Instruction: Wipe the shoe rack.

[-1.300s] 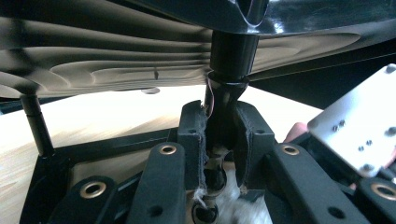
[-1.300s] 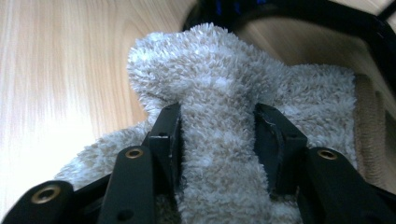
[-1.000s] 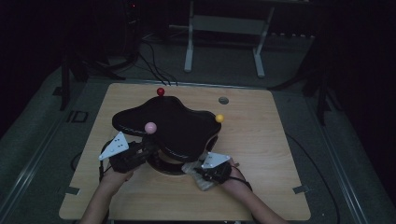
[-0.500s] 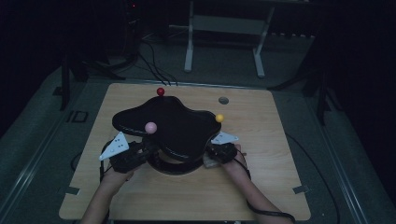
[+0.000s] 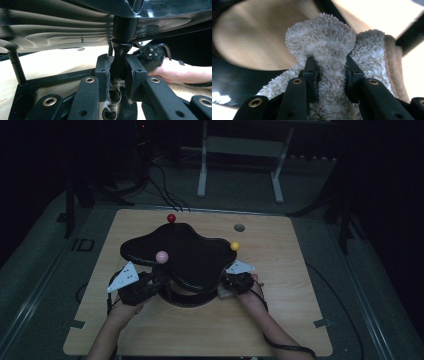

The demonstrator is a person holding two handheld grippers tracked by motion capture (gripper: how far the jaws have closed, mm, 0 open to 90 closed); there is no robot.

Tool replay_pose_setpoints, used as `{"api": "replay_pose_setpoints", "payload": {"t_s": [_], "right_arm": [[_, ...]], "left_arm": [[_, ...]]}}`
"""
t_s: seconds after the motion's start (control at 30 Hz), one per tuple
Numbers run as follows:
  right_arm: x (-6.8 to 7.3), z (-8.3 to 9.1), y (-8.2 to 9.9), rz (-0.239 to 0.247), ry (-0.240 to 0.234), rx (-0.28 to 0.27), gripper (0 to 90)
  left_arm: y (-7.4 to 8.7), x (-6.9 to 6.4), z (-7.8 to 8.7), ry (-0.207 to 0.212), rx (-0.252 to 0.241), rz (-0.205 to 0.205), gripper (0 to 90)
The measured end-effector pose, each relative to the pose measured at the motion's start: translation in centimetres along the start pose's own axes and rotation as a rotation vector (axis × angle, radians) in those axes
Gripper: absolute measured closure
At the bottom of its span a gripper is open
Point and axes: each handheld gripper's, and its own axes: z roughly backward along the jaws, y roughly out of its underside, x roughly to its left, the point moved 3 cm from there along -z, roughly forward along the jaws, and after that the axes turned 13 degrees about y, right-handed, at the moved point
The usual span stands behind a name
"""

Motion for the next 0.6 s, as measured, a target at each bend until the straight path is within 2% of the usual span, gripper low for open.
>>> {"api": "replay_pose_setpoints", "payload": {"t_s": [0.03, 0.17, 0.2, 0.23, 0.3, 0.33, 0.37, 0.4, 0.47, 0.53, 0.6], "right_arm": [[0.3, 0.1, 0.0, -0.005, -0.026, 0.002, 68.9], [3.0, 1.5, 0.4, 0.053, -0.150, -0.046, 69.0], [3.5, 1.8, 0.4, 0.078, -0.166, -0.056, 68.9], [3.6, 2.0, 0.4, 0.102, -0.163, -0.060, 68.7], [3.1, 2.0, 0.4, 0.117, -0.153, -0.049, 68.3], [2.6, 1.9, 0.4, 0.119, -0.123, -0.046, 68.1], [1.6, 1.6, 0.4, 0.118, -0.061, -0.040, 68.0], [0.9, 1.3, 0.5, 0.105, -0.034, -0.031, 67.7], [-0.9, 0.8, 0.8, 0.028, 0.014, -0.002, 67.7], [-1.6, 0.6, 1.0, -0.004, 0.000, 0.004, 68.0], [-1.3, 0.8, 1.1, -0.017, 0.004, 0.015, 69.6]], "left_arm": [[0.0, -0.1, 0.0, -0.002, -0.004, 0.003, 74.5], [0.0, -0.1, 0.0, -0.004, 0.002, -0.001, 74.5], [0.0, -0.1, 0.0, -0.003, -0.002, 0.001, 74.5], [0.1, 0.0, 0.0, 0.003, -0.007, 0.008, 74.5], [0.1, 0.0, 0.0, 0.004, -0.007, 0.008, 74.5], [0.0, 0.0, 0.0, 0.002, -0.005, 0.007, 74.5], [0.1, -0.1, 0.0, 0.002, -0.006, 0.008, 74.5], [0.1, 0.0, 0.0, 0.003, -0.009, 0.007, 74.5], [0.1, 0.0, 0.0, 0.004, -0.003, 0.002, 74.5], [0.0, -0.1, 0.0, -0.003, 0.001, -0.003, 74.5], [0.1, -0.1, 0.0, -0.004, -0.002, -0.001, 74.5]]}}
